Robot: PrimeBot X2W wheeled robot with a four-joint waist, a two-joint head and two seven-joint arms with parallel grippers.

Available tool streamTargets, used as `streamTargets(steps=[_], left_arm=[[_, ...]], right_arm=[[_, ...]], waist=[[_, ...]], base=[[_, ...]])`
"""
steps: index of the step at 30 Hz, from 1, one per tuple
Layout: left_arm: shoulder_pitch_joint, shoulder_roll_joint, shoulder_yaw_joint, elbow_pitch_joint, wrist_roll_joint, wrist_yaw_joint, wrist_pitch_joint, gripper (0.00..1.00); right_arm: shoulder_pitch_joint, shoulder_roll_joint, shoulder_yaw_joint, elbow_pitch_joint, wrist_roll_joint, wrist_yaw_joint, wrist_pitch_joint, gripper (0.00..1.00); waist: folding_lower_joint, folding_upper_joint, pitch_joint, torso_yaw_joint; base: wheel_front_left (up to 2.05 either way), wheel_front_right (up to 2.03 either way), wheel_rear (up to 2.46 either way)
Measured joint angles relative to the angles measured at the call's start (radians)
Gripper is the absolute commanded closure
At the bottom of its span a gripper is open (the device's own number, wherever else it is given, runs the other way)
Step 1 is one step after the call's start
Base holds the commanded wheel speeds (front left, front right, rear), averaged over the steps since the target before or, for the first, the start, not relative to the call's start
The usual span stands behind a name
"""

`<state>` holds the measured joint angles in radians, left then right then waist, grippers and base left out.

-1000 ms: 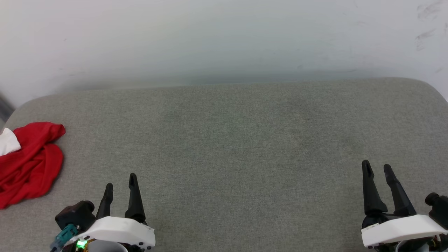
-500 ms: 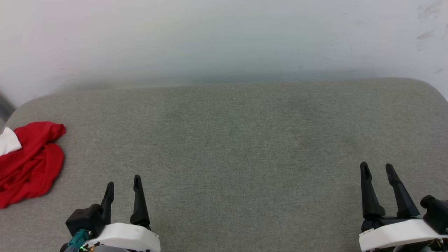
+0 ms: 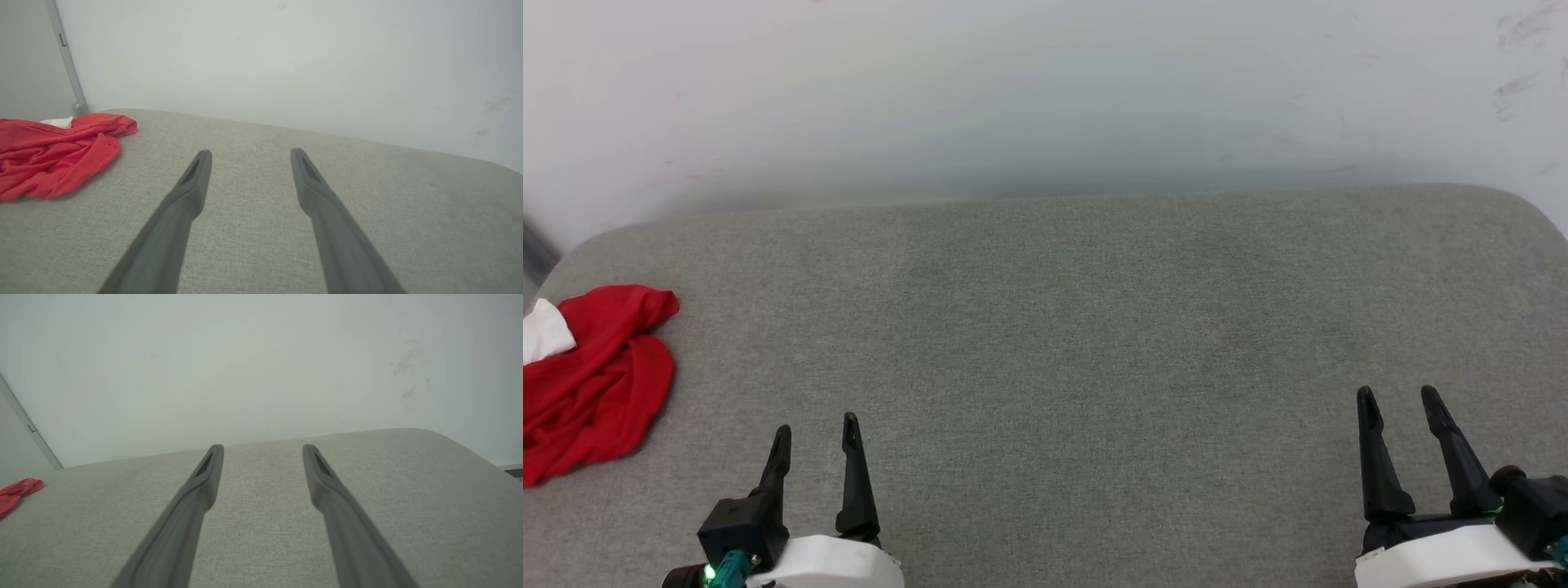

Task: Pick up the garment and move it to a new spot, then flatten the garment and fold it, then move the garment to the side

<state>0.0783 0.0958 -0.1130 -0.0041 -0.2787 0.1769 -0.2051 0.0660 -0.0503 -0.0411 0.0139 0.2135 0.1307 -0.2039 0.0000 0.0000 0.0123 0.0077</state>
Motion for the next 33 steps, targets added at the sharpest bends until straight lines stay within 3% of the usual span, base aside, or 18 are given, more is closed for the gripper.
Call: streamTargets(steps=[33], left_arm=[[0.041, -0.042, 0.052, 0.004, 0.213, -0.077, -0.058, 0.0]], right_arm=[[0.038, 0.0, -0.002, -0.011, -0.131, 0.0, -0.059, 0.0]], waist=[[0.0, 0.0, -0.002, -0.001]], base=[[0.0, 0.0, 0.0]])
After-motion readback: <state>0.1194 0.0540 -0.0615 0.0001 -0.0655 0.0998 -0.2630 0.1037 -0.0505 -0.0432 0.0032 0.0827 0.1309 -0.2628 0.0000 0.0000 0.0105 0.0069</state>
